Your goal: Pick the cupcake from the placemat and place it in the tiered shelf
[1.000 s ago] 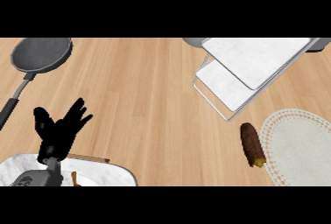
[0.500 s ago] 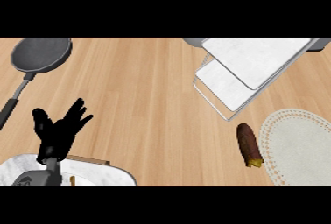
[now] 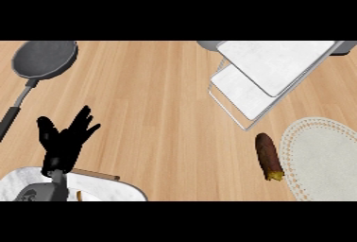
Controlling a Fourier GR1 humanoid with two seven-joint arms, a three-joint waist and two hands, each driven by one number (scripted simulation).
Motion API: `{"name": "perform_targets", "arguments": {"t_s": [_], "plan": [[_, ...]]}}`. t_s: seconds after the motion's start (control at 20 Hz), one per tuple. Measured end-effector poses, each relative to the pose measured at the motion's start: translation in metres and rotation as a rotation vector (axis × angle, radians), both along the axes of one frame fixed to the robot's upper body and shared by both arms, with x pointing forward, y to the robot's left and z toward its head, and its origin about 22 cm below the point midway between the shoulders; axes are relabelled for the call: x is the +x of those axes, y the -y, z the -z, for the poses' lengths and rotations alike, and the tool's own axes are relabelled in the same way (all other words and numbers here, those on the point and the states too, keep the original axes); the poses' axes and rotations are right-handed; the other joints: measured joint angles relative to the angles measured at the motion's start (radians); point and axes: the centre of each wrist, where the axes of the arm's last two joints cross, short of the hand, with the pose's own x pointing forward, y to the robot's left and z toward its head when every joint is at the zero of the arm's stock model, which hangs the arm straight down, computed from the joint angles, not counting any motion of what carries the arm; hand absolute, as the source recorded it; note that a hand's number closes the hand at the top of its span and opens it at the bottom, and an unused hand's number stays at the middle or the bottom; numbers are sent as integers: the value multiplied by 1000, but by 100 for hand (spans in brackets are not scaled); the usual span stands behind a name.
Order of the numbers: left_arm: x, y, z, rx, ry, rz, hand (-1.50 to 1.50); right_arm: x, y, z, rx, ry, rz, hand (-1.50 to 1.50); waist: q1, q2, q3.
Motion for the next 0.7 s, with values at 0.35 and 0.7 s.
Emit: {"name": "perform_targets", "arguments": {"t_s": [0.35,0.7], "plan": [[4,-8,-5,-3,-25,-4,0,20,-7,16,24,20,-34,150,-5,0,-2],[1,-6,-2,-4,-12,-6,0,28,-5,17,7,32,-54,150,-9,-1,-2]]}}
